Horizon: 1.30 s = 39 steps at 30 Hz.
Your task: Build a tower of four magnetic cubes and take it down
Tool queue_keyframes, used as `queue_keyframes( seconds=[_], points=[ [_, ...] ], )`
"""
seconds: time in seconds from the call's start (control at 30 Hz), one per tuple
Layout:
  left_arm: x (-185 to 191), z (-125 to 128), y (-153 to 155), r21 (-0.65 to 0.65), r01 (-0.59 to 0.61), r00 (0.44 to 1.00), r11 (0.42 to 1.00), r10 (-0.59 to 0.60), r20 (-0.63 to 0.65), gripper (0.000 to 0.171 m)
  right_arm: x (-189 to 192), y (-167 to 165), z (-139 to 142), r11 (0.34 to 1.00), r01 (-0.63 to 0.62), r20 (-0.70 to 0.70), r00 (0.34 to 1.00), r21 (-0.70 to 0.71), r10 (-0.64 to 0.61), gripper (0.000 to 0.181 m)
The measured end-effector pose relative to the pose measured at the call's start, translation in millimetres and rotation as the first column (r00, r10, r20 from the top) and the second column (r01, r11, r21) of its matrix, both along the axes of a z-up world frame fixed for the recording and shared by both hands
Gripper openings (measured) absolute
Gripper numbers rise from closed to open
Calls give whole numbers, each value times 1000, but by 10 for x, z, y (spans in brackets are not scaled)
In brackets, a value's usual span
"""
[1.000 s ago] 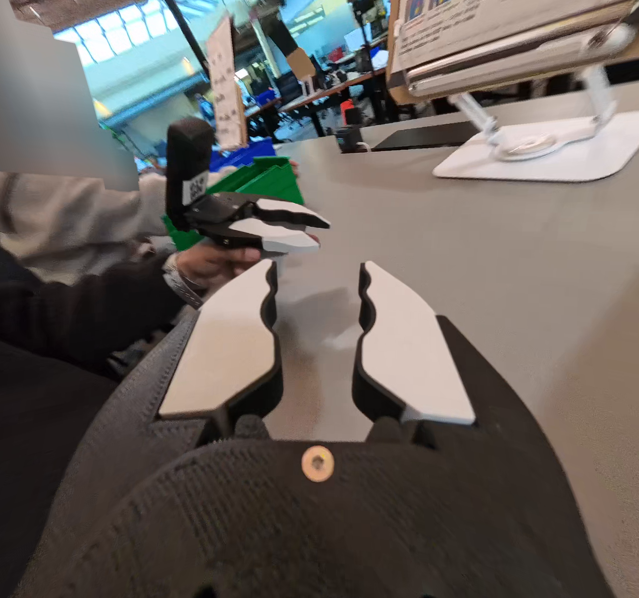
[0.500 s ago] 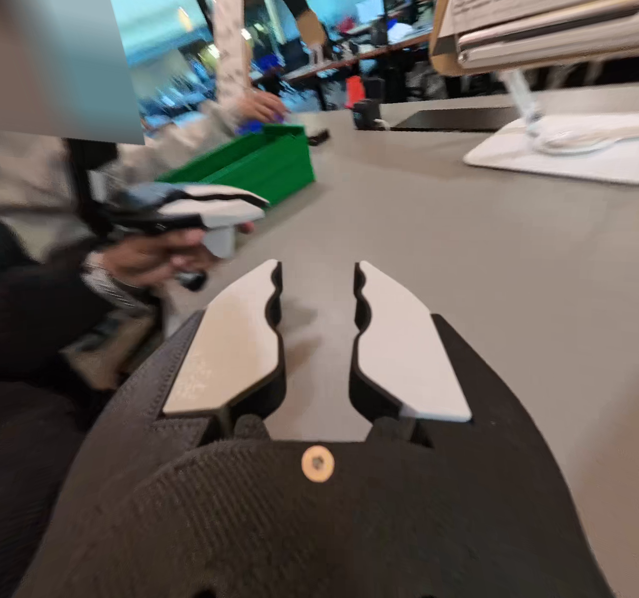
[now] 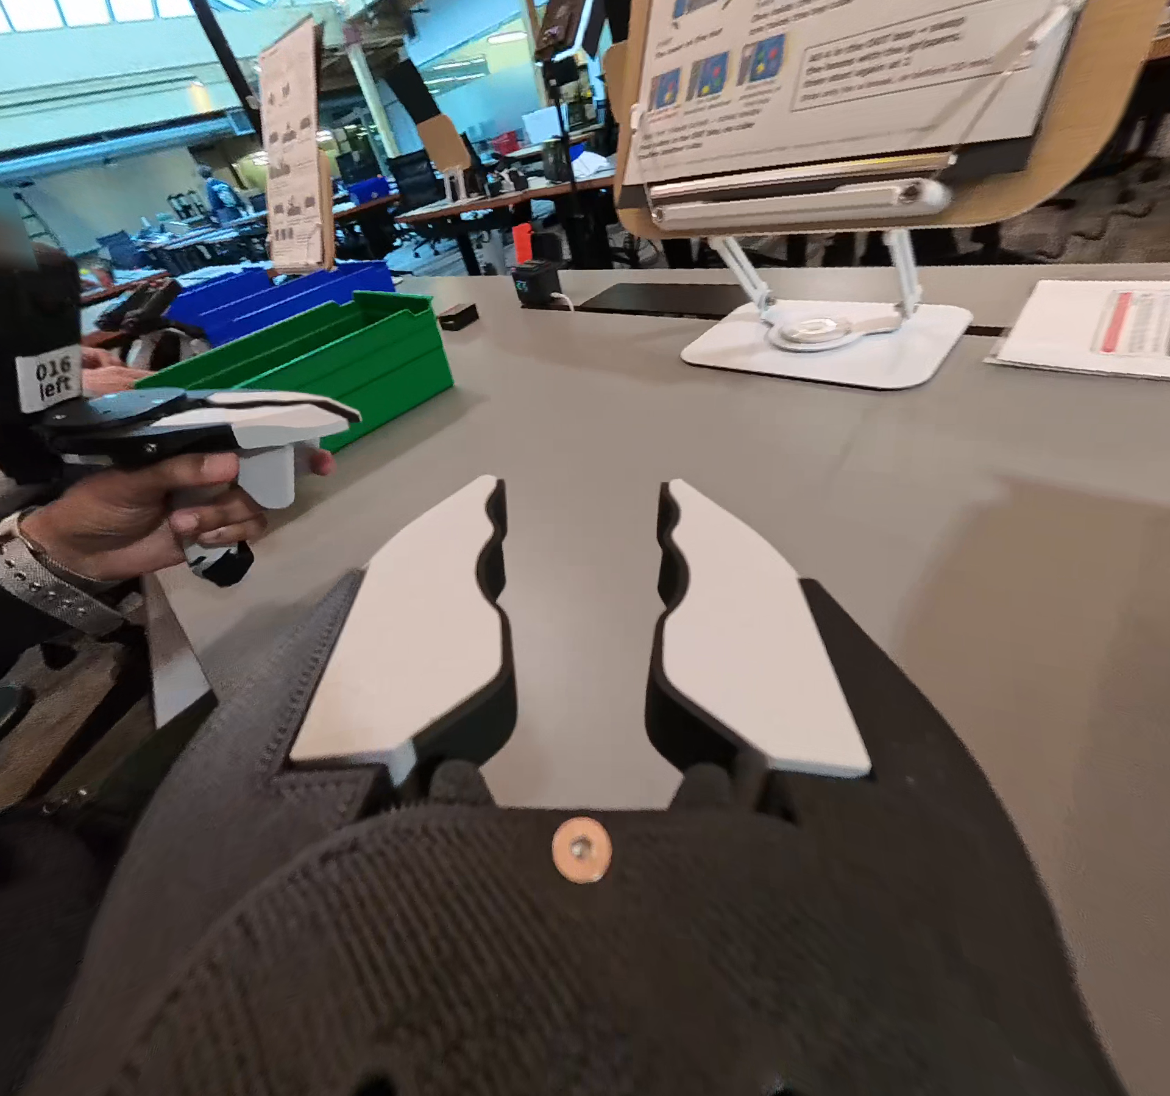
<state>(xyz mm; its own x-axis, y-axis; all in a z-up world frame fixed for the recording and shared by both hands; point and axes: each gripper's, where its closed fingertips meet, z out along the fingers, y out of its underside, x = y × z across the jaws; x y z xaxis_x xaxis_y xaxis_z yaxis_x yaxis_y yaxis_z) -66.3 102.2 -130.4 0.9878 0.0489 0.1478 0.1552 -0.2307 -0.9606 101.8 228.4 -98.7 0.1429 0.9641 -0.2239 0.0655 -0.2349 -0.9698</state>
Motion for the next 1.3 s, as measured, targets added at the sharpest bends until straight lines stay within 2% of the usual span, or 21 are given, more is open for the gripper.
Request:
queue_keyframes(
  seconds=[0.17,0.3,0.47,0.6,0.67,0.77,0.83,0.97,1.03,1.17,1.3],
  points=[
    [137,-30,242,-5,93,995,996,-93,27,24,334,104,-103,993,114,46,992,10,-114,49],
    [342,-17,445,-1,182,983,983,-181,34,24,717,289,-77,960,277,32,960,46,-278,58],
    [599,-12,641,-2,272,962,962,-272,30,19,1396,593,-9,866,493,13,868,86,-496,64],
    [788,-39,725,-10,338,940,941,-337,53,20,1912,784,40,797,604,-23,797,21,-604,66],
    [886,-76,727,-29,379,924,925,-377,62,21,2112,901,38,771,637,-22,771,4,-637,62],
    [999,-168,705,-68,423,905,904,-417,86,21,2408,1228,-74,721,686,102,713,103,-693,61],
    [1046,-189,689,-74,440,895,895,-432,111,21,2575,1526,-29,686,701,161,667,195,-727,59],
    [1039,-217,665,-83,443,893,892,-432,125,23,2629,2165,134,724,590,327,648,357,-688,52],
    [999,-242,650,-94,431,899,897,-418,128,24,2565,2464,124,785,506,447,645,358,-620,55],
    [909,-274,590,-105,403,910,909,-386,148,26,2479,2950,-202,898,387,714,566,210,-412,68],
    [785,-325,523,-123,359,929,925,-341,144,26,2457,3164,-596,933,360,870,451,26,-198,68]
  ],
)
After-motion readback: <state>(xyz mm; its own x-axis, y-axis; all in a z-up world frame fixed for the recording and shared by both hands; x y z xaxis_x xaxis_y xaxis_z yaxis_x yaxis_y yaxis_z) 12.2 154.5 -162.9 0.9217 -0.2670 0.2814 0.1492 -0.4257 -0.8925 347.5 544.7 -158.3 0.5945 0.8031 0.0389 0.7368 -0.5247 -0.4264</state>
